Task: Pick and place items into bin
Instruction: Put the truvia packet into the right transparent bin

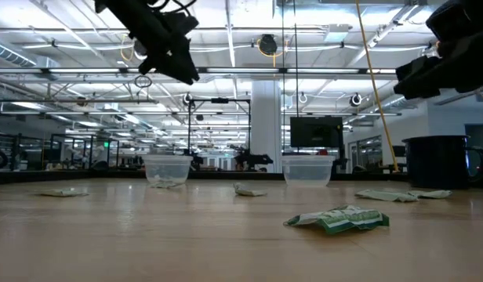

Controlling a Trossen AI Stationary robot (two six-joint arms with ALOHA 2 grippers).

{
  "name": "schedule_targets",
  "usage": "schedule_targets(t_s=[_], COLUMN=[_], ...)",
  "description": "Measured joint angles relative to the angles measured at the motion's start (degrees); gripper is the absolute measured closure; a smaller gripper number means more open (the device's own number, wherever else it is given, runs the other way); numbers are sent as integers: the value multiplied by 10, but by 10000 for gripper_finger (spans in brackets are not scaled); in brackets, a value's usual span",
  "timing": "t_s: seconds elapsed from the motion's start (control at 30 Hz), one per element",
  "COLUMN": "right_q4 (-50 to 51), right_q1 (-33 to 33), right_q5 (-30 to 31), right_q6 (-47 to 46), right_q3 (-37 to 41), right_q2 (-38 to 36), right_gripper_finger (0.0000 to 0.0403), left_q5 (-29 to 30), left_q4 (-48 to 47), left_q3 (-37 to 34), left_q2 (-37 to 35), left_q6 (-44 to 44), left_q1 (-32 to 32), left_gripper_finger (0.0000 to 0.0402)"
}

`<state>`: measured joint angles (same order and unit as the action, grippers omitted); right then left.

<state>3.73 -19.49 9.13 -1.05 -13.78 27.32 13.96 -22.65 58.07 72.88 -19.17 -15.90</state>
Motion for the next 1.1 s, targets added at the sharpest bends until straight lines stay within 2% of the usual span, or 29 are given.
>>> schedule_targets(t_s=[0.1,0.17,0.43,0.67,0.87,1.1], right_q4=[-1,5,8,2,-56,-72], right_q1=[0,-1,-1,0,0,0], right_q5=[-32,-32,43,43,43,63], right_q6=[-40,-65,-75,-148,-148,-149], right_q3=[3,12,23,23,23,22], right_q2=[46,78,169,236,298,359], right_gripper_finger=[236,232,237,238,238,253], left_q5=[0,0,1,1,1,1], left_q4=[4,8,21,29,30,30], left_q3=[0,0,0,0,0,0], left_q2=[1,3,10,11,11,11], left_q6=[0,0,11,15,15,26], left_q1=[8,12,14,14,14,14], left_gripper_finger=[282,282,282,282,282,282])
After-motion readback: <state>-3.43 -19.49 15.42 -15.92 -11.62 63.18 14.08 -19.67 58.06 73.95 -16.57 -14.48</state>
